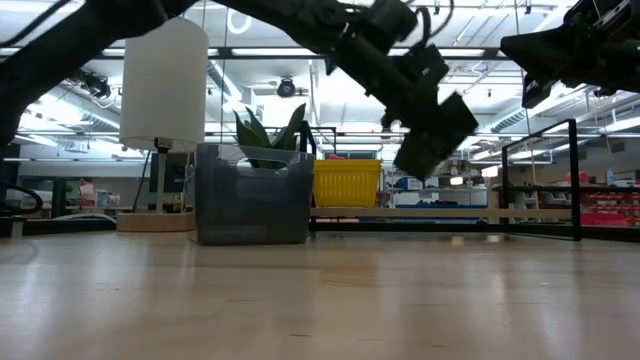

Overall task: Stack baskets on shelf by color
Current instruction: Put the stacked black bins on the shelf

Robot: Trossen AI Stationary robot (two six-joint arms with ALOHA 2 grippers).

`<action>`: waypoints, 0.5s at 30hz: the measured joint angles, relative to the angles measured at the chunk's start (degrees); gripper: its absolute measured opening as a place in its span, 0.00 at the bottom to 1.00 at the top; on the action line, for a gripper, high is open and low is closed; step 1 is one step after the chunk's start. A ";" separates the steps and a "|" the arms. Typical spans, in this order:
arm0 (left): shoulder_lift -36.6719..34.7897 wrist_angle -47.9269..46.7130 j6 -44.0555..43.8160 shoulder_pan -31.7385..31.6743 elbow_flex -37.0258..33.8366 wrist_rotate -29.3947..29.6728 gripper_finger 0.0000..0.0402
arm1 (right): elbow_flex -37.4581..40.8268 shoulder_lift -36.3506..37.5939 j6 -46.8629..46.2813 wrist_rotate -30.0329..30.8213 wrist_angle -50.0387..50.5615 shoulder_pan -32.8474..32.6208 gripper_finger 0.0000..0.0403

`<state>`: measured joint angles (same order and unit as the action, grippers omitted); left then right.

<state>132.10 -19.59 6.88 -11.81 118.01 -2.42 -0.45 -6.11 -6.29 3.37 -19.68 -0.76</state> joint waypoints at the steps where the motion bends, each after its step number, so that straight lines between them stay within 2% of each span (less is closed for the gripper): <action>1: 0.70 -0.65 0.99 -0.04 0.81 -0.02 0.03 | 0.00 0.00 0.01 0.00 -0.02 0.00 0.05; 7: 3.30 -3.43 2.66 -0.85 2.09 0.60 0.03 | 0.01 0.00 0.01 0.00 -0.05 0.01 0.05; 11: 4.06 -8.83 5.90 -0.62 1.87 5.61 0.03 | 0.00 0.00 0.01 -0.01 0.00 -0.01 0.05; 15: 3.86 -12.00 9.90 -0.45 2.00 6.43 0.03 | 0.00 0.00 0.01 -0.03 -0.02 -0.01 0.05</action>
<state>135.96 -31.59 16.78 -12.26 120.00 4.00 -0.45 -6.11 -6.28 3.34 -19.70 -0.78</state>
